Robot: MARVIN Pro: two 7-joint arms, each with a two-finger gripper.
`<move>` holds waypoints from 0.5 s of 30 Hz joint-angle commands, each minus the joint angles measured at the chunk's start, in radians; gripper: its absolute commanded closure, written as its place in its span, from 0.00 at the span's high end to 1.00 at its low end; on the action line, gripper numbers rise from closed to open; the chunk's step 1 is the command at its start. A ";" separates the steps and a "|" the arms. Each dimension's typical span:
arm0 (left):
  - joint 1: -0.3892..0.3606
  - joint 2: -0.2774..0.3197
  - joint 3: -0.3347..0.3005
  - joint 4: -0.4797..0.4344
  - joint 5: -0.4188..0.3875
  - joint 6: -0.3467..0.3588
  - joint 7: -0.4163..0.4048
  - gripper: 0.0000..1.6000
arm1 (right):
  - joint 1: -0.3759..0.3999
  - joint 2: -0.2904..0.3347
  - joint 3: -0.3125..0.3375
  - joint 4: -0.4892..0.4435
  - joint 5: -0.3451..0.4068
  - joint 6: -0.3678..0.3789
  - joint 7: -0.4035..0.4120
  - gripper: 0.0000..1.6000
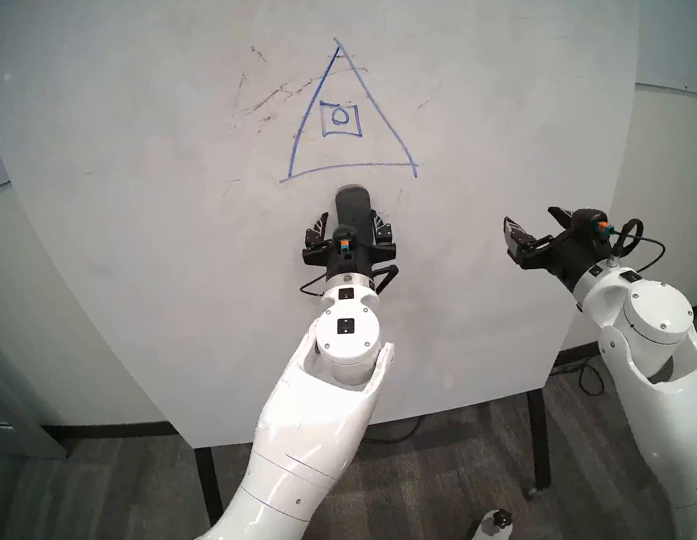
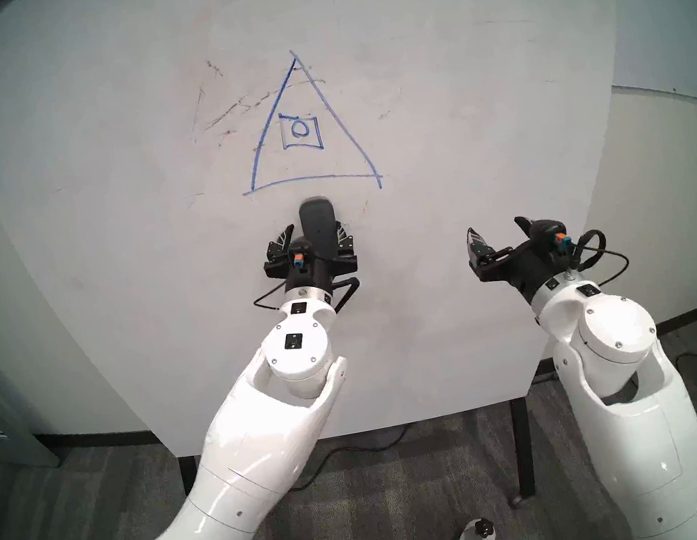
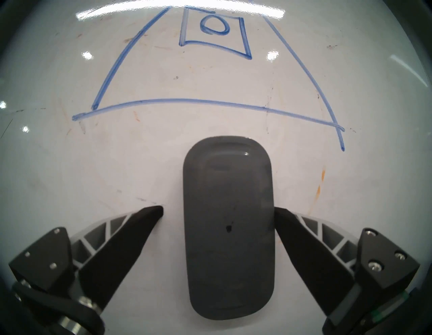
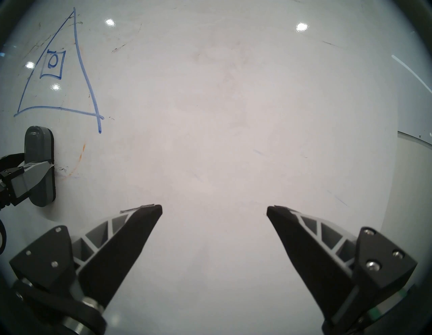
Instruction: Erase all marks on the whiteboard with the eraser
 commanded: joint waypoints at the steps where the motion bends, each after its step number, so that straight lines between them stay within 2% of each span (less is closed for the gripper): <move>1: -0.034 -0.009 0.009 0.003 0.000 -0.012 -0.022 1.00 | 0.007 0.001 -0.001 -0.020 0.000 -0.003 0.002 1.00; 15: -0.052 -0.028 0.014 0.029 0.017 -0.003 -0.009 1.00 | 0.007 0.001 -0.001 -0.020 0.000 -0.003 0.002 1.00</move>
